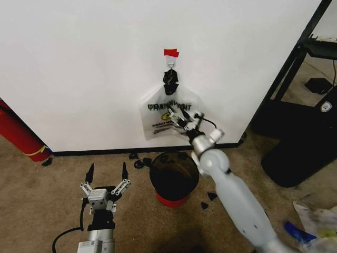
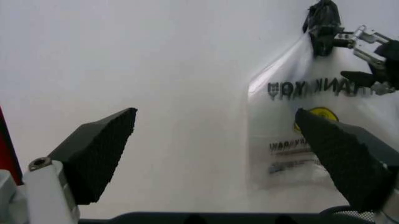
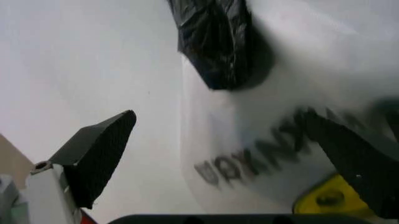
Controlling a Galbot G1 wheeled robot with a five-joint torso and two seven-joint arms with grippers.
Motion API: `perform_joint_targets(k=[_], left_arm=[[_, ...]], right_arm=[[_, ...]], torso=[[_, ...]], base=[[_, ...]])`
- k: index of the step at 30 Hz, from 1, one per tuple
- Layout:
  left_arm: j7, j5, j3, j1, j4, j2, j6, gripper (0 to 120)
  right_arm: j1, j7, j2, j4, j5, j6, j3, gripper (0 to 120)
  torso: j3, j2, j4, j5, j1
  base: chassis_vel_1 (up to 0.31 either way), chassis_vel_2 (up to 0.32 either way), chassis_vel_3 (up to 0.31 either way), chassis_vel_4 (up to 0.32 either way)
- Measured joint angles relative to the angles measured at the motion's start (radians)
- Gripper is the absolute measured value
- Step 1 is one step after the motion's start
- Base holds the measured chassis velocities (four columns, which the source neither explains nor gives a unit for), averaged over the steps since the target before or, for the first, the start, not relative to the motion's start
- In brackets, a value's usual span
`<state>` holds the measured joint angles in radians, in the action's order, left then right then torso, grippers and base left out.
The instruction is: Pick up the garbage bag from the wall and place it over the trash bin.
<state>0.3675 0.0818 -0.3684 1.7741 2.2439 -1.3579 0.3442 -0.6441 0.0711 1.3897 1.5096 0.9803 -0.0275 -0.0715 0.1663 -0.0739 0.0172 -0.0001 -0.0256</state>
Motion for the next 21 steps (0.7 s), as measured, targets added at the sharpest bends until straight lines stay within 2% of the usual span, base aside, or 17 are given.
perform_joint_targets(k=[4, 9, 21], left_arm=[[0.001, -0.002, 0.001, -0.002, 0.0, -0.003, 0.001, 100], [0.001, -0.004, 0.003, -0.004, -0.001, 0.005, 0.001, 100], [0.002, -0.006, -0.009, 0.008, 0.03, 0.011, 0.001, 100]], right_arm=[[0.043, -0.01, 0.019, -0.018, 0.01, 0.0, 0.0, 100], [0.065, -0.019, 0.007, -0.013, 0.029, -0.004, 0.012, 100], [0.113, -0.05, -0.003, -0.04, 0.078, -0.026, 0.033, 59]], torso=[[0.0, 0.0, 0.0, -0.0002, 0.0], [0.0, 0.0, 0.0001, -0.0001, 0.0], [0.0, 0.0, -0.0002, 0.0, 0.0]], base=[[0.0, 0.0, 0.0, 0.0], [0.0, 0.0, 0.0, 0.0], [0.0, 0.0, 0.0, 0.0]])
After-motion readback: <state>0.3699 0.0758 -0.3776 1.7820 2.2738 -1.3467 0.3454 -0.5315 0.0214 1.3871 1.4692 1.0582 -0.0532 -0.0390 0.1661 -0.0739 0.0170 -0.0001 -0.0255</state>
